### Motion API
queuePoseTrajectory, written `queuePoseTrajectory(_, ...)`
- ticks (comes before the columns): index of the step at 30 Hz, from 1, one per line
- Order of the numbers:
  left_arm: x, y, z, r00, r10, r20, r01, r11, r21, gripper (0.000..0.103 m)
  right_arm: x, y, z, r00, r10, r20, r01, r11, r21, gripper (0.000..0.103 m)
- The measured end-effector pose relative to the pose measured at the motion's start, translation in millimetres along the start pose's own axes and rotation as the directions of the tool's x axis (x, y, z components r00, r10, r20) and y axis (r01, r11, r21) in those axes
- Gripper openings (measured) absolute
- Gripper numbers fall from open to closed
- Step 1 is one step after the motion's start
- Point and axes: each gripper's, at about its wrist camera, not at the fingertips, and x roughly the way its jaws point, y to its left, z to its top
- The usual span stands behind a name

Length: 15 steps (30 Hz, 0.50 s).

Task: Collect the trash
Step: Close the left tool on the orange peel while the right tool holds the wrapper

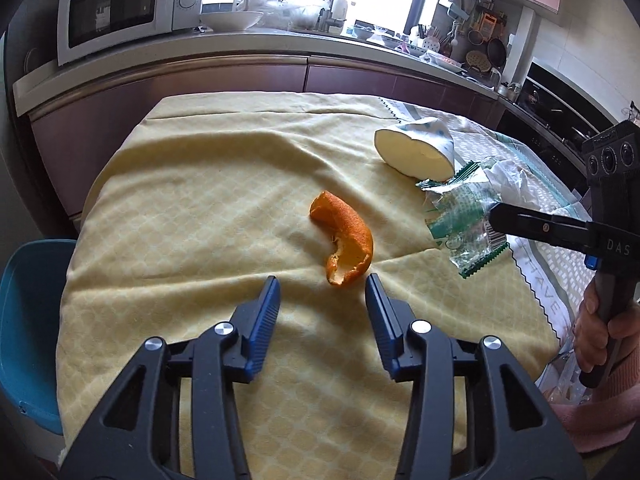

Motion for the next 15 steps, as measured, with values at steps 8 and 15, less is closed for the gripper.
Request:
queuePoseTrajectory(8,6.9,-3.0,7.8,0.999,-0.042,0.008,0.042,0.999,-0.021,0.017,2.2,-2.6,0.3,1.000,-0.001,-0.008,0.001,1.000,0.012,0.007)
queuePoseTrajectory(15,-5.3,-7.0,5.6,0.999,-0.012,0.035,0.013,1.000,-0.005,0.014,3.6,1.4,2.3,1.000,0.011,-0.006,-0.011,1.000,0.006,0.007)
